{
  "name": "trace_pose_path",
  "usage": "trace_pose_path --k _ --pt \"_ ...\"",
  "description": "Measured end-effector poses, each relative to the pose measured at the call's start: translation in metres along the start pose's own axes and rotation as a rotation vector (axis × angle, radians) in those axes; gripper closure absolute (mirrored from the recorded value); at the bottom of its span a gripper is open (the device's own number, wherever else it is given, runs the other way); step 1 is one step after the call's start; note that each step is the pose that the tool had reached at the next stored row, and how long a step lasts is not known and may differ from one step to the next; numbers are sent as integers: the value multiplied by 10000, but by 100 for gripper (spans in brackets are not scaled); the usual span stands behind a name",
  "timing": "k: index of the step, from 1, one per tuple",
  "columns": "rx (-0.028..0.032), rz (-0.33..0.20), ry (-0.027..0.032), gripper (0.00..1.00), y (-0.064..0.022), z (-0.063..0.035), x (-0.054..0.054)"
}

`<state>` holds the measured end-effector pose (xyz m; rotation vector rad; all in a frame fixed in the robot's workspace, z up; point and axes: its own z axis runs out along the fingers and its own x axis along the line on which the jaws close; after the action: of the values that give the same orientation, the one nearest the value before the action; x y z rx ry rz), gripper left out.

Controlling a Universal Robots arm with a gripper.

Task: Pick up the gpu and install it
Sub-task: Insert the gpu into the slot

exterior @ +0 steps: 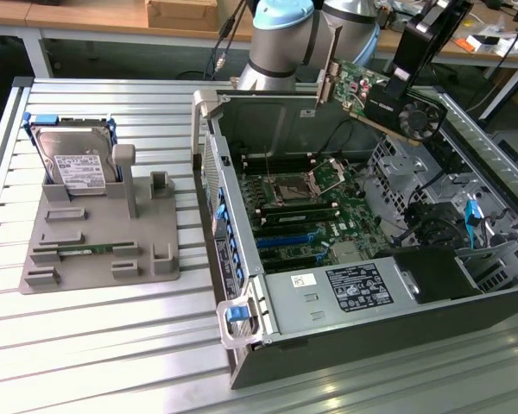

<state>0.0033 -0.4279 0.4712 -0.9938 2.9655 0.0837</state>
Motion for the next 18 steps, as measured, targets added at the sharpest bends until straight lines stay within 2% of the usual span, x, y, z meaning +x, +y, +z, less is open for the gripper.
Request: trace_pose_path --k 18 --pt "-19 -685 33 73 0 2 -1"
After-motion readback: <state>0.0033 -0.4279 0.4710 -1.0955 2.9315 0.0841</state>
